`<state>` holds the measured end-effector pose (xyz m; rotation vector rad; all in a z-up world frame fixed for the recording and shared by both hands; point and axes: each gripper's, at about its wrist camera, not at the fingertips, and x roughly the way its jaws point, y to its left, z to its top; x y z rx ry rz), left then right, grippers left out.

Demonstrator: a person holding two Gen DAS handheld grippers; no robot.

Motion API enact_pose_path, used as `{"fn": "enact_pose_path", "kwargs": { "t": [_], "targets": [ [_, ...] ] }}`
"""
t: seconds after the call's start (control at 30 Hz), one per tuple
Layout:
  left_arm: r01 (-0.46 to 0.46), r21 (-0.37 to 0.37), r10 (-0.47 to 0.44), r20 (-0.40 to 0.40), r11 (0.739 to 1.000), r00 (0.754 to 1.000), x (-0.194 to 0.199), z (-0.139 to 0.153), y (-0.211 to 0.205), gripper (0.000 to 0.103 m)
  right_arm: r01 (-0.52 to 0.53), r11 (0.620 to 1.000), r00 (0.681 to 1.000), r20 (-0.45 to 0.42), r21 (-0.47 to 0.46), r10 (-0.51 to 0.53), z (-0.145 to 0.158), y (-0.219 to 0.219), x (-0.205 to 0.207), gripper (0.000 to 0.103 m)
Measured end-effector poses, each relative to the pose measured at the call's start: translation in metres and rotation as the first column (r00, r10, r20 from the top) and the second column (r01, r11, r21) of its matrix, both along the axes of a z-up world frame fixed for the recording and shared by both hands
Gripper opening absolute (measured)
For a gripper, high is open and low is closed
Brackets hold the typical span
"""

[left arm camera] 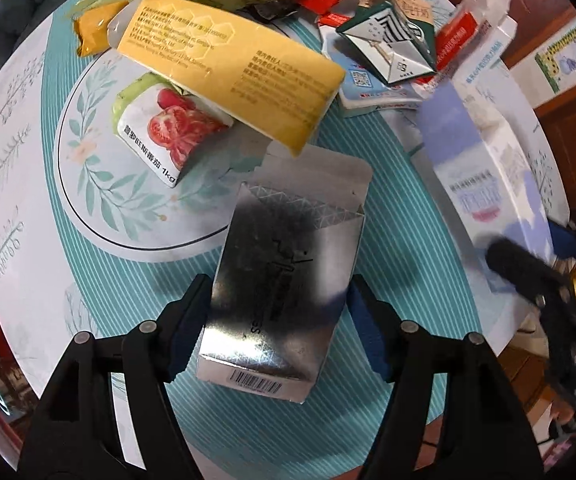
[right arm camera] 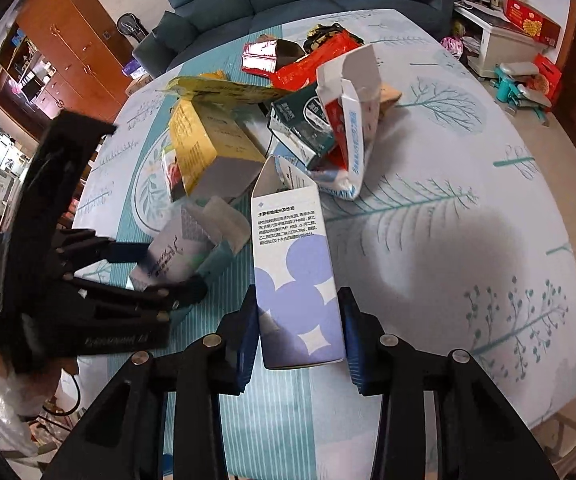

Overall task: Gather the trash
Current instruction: 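Grasp the silver box with the left tool while the right tool grasps the white purple-dotted box, then carry both boxes down over the black bin while both tools open to drop them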

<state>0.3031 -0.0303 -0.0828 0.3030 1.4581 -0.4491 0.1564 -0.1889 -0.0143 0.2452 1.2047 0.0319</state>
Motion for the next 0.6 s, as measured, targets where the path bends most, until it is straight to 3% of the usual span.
{"fn": "enact_pose_path", "kwargs": {
  "t": [0.37,0.6],
  "targets": [
    [-0.085,-0.011,0.085,0.099,0.996,0.991,-0.035,0.009,0.011,0.061,0.033,0.999,0.999,0.041,-0.020,-0.032,0.032,0.000,-0.046,0.037],
    [-0.105,-0.091,0.116,0.130,0.990,0.985,-0.075,0.039,0.039,0.061,0.021,0.999,0.996,0.083,-0.033,-0.018,0.050,0.002,-0.068,0.037]
  ]
}}
